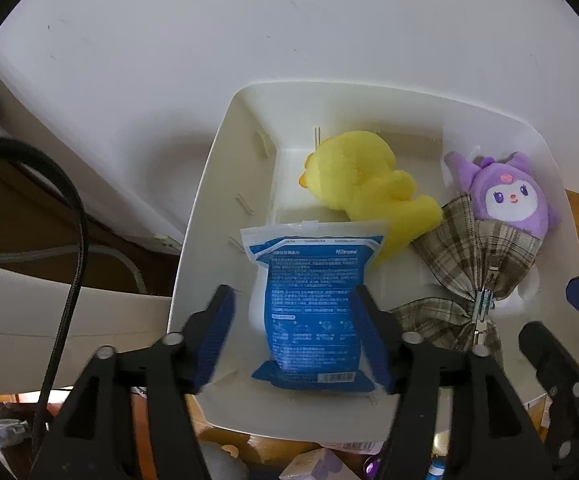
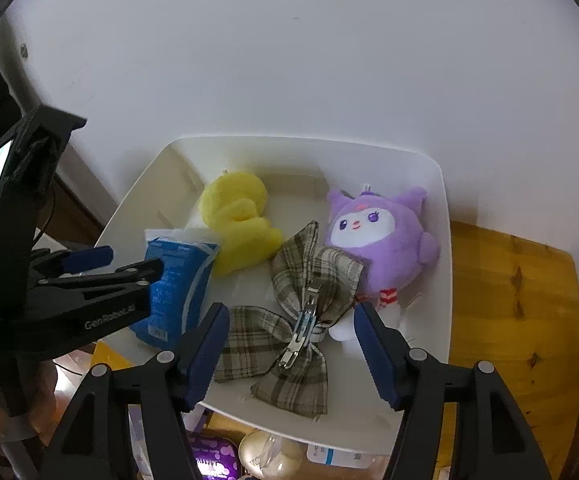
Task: Organize objects
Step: 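Lower both items into the tray and open both grippers, then withdraw both grippers from the tray toward the remaining items, then grasp the white plush with the left gripper while the right grasps the striped snack bag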
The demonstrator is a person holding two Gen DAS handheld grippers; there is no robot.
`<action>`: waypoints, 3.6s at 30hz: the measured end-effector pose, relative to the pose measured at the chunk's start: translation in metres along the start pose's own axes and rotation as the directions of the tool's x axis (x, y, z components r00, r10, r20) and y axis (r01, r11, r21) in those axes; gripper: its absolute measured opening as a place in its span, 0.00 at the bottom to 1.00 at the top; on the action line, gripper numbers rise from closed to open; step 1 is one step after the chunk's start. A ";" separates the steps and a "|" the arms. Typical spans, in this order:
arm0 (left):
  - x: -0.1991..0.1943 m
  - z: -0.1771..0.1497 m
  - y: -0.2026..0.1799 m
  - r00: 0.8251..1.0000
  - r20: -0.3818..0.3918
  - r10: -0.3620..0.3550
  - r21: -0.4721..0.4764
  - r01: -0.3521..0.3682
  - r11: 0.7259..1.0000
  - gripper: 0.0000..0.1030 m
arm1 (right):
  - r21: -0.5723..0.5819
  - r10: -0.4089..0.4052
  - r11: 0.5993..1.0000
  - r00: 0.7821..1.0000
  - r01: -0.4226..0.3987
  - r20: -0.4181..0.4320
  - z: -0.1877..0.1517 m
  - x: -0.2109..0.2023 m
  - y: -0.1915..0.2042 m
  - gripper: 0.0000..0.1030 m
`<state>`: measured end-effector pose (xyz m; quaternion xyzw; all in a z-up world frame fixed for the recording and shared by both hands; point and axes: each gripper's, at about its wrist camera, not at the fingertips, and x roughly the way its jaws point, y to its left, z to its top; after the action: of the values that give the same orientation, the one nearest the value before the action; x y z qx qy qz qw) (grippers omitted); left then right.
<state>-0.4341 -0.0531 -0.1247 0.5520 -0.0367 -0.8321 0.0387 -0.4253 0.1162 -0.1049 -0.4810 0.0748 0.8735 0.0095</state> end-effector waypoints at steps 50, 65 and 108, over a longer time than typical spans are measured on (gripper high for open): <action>-0.263 -0.170 -0.034 0.942 0.282 -0.179 0.200 0.125 0.972 0.88 | -0.122 -0.179 0.965 0.923 0.232 0.341 -0.154 -0.304 0.032 0.78; -0.208 -0.208 -0.109 0.956 0.132 -0.261 0.286 0.215 0.934 0.88 | 0.018 -0.253 0.966 0.925 0.258 0.282 -0.195 -0.311 -0.053 0.78; -0.016 -0.189 -0.147 0.950 -0.202 -0.238 0.100 0.261 0.960 0.87 | 0.314 0.197 0.934 0.979 -0.170 -0.055 -0.254 -0.072 -0.088 0.75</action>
<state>-0.2575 0.0910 -0.1987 0.6295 -0.0152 -0.7706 -0.0985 -0.1654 0.1717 -0.1887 -0.5014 0.2547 0.8269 -0.0005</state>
